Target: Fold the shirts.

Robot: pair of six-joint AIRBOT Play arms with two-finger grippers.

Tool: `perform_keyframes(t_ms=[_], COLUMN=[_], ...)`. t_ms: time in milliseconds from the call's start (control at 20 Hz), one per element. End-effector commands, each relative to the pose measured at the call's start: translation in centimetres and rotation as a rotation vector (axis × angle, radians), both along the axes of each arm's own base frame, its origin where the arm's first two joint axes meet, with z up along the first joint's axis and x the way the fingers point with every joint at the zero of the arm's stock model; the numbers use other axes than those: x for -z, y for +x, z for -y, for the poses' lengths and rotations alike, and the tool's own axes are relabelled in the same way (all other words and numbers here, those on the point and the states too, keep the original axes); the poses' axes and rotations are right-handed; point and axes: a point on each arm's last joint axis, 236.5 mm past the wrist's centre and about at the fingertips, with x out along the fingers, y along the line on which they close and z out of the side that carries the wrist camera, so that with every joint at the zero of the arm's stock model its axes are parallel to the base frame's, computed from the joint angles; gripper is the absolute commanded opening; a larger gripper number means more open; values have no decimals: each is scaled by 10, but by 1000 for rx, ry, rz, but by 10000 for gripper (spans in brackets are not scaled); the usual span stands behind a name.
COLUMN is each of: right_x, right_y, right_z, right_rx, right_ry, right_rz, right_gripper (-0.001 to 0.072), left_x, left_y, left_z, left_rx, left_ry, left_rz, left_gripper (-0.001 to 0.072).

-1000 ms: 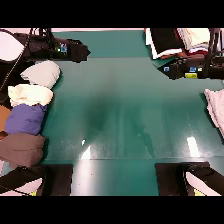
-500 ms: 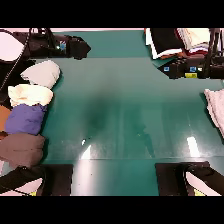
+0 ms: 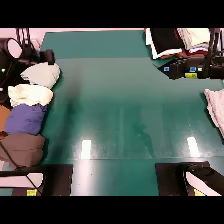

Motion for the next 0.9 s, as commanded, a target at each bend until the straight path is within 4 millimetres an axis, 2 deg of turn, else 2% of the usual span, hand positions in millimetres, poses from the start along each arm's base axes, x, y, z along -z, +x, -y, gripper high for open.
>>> perform_keyframes(t_ms=[0, 150, 250, 350, 400, 450, 500, 550, 600, 650, 750, 850], right_x=[1, 5, 8, 8, 8, 7, 7, 7, 6, 5, -4, -27], right_y=[-3, -7, -10, -10, -10, -9, -9, -9, -9, -9, -8, -4], right_z=[-1, -2, -3, -3, -3, -2, -3, -3, -3, -3, -2, -1], right_rx=[-8, -22, -31, -32, -32, -30, -28, -29, -28, -28, -18, -9], right_ry=[-2, -10, -15, -15, -15, -14, -12, -12, -12, -10, -4, 5], right_rz=[-9, -29, -43, -44, -43, -40, -38, -37, -36, -32, -4, 59], right_gripper=[19, 19, 19, 19, 19, 18, 19, 19, 19, 19, 19, 19], left_x=[89, 135, 150, 153, 150, 147, 139, 125, 103, 72, -17, -121], left_y=[7, 16, 21, 22, 23, 23, 24, 27, 32, 38, 44, 27], left_z=[-67, -89, -94, -94, -94, -95, -95, -96, -96, -92, -80, -57], left_rx=[-124, -158, -159, -158, -159, -160, -162, -165, -163, -144, -90, -29], left_ry=[8, 2, 8, 10, 10, 10, 11, 12, 14, 23, 64, 108], left_rz=[-157, -193, -195, -192, -192, -193, -195, -185, -149, -90, 76, 260], left_gripper=[670, 670, 670, 668, 571, 282, 25, 23, 24, 24, 24, 24])
